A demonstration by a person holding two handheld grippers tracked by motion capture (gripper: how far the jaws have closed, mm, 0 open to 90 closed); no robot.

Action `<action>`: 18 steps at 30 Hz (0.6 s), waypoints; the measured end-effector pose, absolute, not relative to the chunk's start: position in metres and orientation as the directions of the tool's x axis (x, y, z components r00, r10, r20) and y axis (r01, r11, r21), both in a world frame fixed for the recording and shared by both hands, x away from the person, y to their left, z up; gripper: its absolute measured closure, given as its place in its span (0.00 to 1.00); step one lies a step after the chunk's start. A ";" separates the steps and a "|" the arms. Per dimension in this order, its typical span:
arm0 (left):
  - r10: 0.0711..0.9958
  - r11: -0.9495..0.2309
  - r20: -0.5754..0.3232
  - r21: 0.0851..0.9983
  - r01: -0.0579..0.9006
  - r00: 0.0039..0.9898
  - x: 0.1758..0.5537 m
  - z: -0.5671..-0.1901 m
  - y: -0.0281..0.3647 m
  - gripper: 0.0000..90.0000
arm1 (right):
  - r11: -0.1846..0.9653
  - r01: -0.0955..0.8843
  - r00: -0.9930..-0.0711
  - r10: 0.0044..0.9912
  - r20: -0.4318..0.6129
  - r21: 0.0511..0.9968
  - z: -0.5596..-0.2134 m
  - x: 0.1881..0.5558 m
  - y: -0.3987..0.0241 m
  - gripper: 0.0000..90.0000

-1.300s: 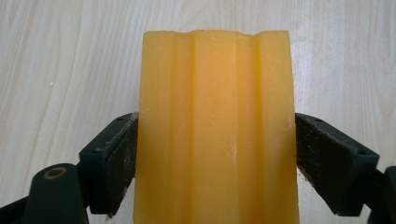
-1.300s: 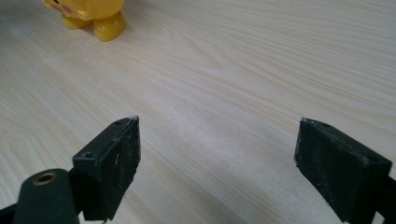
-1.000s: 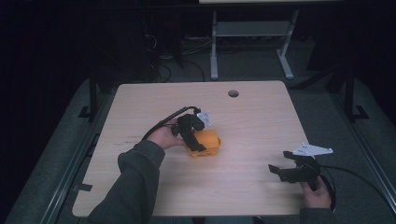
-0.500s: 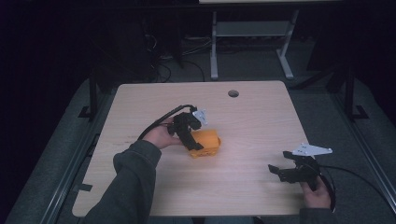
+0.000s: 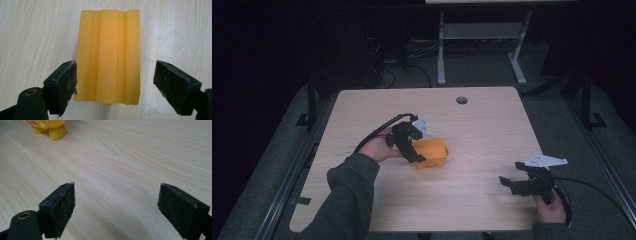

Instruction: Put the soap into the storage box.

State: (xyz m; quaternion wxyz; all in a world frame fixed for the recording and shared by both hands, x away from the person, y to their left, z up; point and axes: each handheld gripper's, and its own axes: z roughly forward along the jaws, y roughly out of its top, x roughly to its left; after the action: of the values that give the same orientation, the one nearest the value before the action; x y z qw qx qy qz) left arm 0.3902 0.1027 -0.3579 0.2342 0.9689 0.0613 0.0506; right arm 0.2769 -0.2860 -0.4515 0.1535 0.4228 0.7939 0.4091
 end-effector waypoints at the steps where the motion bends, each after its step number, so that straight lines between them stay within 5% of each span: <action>1: 0.144 -0.881 0.068 0.463 0.096 0.987 0.390 -0.358 0.104 0.21 | 0.307 0.545 -0.595 0.797 0.102 0.780 -0.451 0.277 -0.286 0.15; 18: 0.187 -0.876 0.074 0.464 0.132 0.980 0.381 -0.356 0.127 0.21 | 0.306 0.550 -0.587 0.803 0.099 0.777 -0.452 0.277 -0.287 0.15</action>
State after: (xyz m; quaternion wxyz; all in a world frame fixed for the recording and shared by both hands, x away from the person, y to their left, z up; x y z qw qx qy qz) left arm 0.3813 0.1272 -0.3562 0.2351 0.9667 0.0823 0.0585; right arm 0.2772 -0.2869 -0.4523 0.1560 0.4267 0.7930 0.4058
